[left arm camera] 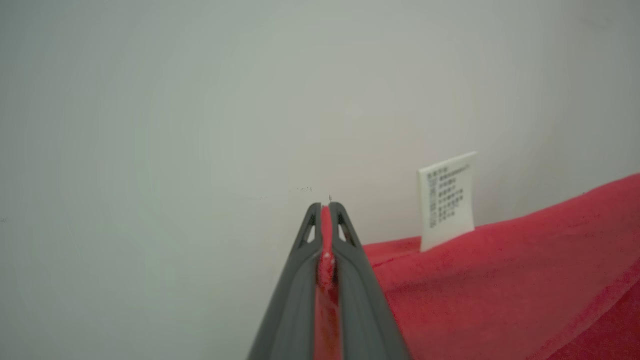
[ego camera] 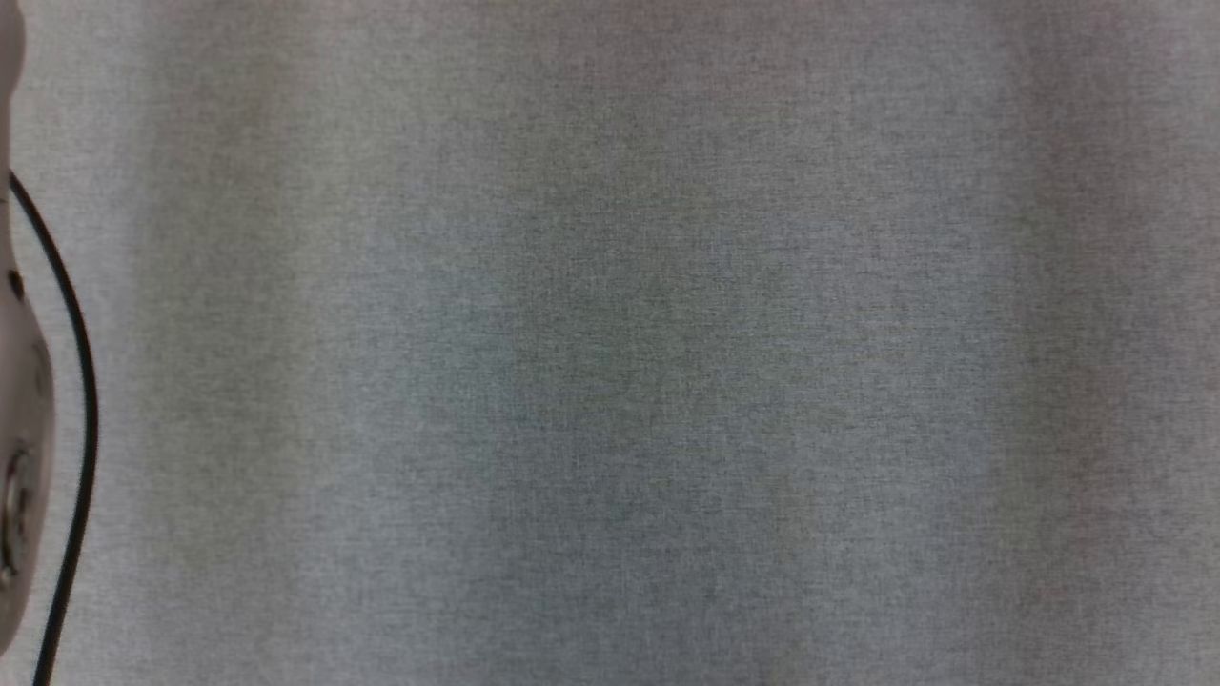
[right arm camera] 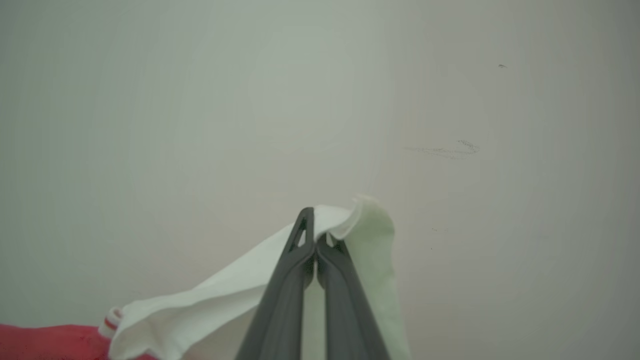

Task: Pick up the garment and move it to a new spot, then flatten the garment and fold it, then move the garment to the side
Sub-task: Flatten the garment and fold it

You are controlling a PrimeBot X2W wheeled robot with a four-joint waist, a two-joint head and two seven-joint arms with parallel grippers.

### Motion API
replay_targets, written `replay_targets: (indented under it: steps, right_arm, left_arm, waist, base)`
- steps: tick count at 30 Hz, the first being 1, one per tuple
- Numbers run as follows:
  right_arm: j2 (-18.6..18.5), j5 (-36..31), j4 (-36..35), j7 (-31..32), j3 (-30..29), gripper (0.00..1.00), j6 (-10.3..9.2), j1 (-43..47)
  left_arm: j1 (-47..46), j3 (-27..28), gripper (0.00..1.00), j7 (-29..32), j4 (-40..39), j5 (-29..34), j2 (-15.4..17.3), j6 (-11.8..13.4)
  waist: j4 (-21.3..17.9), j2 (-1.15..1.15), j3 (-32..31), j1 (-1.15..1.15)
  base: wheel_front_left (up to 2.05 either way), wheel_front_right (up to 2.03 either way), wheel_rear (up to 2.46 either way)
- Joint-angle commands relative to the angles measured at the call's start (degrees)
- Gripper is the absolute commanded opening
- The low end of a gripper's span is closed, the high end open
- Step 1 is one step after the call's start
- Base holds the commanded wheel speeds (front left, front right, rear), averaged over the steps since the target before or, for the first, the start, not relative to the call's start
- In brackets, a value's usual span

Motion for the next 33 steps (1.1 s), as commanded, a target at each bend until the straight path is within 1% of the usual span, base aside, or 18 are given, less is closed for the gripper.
replay_targets:
  steps: [1,5,7,10,12,16,23,27,33]
  right_arm:
    - [0.18,0.37,0.23,-0.07,0.81,0.00,0.00,0.41]
    - [-0.37,1.64,-0.81,0.73,5.10,0.00,0.00,5.28]
    - [-0.41,3.48,-2.09,1.42,7.20,0.00,0.00,8.20]
    - [-1.21,6.22,-5.30,3.72,11.04,0.00,0.00,12.66]
    - [-2.40,8.25,-8.01,5.10,13.77,0.00,0.00,15.93]
    - [-4.80,12.70,-13.09,9.04,19.34,0.00,0.00,23.47]
    - [-10.39,21.28,-23.14,20.19,28.00,0.00,0.00,36.93]
    - [-14.09,25.12,-29.89,26.80,31.88,0.00,0.00,44.30]
    - [-20.70,30.45,-41.81,36.26,35.54,0.00,0.00,56.46]
  left_arm:
    - [-0.15,-0.13,0.00,-0.65,0.88,-0.40,-0.06,-0.17]
    - [3.02,-1.52,0.00,-1.35,3.61,-2.61,-1.06,-0.16]
    - [5.55,-3.41,0.00,-1.13,4.09,-3.34,-1.37,-0.16]
    - [9.51,-7.09,0.00,0.00,3.41,-5.47,-0.46,-0.12]
    - [13.05,-9.72,0.00,1.12,2.54,-7.30,0.29,-0.08]
    - [20.34,-15.46,0.00,4.22,-0.76,-11.95,2.43,-0.07]
    - [33.19,-23.42,0.00,11.19,-9.04,-22.29,7.71,-0.08]
    - [40.49,-28.27,0.00,15.04,-14.41,-26.31,11.34,-0.08]
    - [51.88,-32.66,0.00,22.81,-21.97,-33.52,16.12,-0.08]
  waist:
    - [-0.19,0.00,-0.38,-0.01]
    - [0.15,0.00,-1.93,-0.01]
    - [0.34,0.00,-2.92,-0.01]
    - [0.25,0.00,-4.25,-0.01]
    - [0.21,0.00,-5.72,-0.01]
    - [-0.13,0.00,-9.97,-0.01]
    - [-0.89,0.00,-18.91,-0.01]
    - [-1.40,0.00,-24.46,-0.01]
    - [-2.17,0.00,-31.46,-0.01]
  base:
    - [0.00,0.00,0.00]
    - [0.00,0.00,0.00]
    - [0.00,0.00,0.00]
    - [0.00,0.00,0.00]
    - [0.00,0.00,0.00]
    - [0.00,0.00,0.00]
    - [0.00,0.00,0.00]
    - [0.00,0.00,0.00]
    - [0.00,0.00,0.00]
